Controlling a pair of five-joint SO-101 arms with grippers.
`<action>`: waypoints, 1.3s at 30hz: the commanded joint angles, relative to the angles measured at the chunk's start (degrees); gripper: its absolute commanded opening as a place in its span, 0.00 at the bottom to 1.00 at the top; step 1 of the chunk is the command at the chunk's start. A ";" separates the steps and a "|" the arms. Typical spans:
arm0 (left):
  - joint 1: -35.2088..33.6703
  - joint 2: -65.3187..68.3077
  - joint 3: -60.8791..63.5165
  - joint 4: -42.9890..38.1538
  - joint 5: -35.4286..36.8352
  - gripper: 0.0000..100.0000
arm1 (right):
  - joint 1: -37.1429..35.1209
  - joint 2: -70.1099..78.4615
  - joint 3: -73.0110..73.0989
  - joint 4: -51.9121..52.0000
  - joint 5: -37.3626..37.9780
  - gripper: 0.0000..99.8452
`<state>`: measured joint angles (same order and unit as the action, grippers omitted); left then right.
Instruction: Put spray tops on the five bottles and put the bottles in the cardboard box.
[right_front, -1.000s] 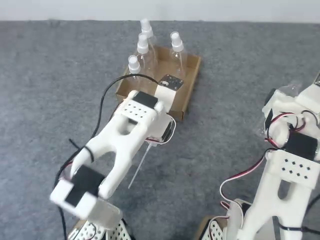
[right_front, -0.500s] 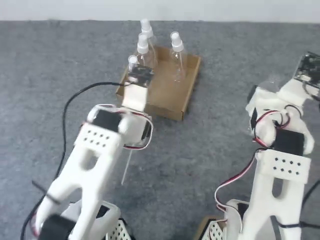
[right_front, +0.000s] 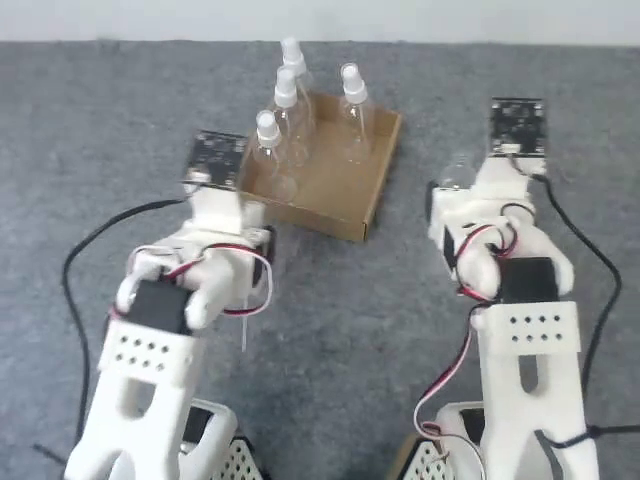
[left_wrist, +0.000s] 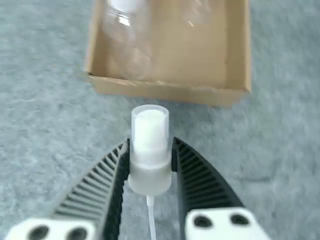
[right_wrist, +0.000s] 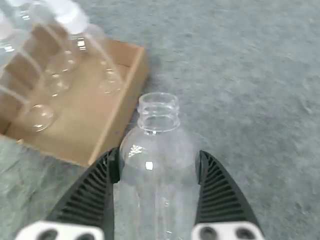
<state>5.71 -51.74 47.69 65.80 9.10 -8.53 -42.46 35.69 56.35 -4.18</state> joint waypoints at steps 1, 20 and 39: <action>-2.73 -5.45 -0.04 -2.37 2.90 0.05 | -4.26 -2.68 -0.09 0.84 0.88 0.04; -8.53 -34.55 12.88 -10.20 7.38 0.01 | -19.30 -7.87 5.98 1.98 5.98 0.04; -8.53 -47.82 13.93 -10.55 10.73 0.01 | -28.88 -29.85 29.89 -17.27 8.09 0.04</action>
<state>-2.64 -97.89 62.55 57.19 18.95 -35.78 -69.01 64.35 43.69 2.59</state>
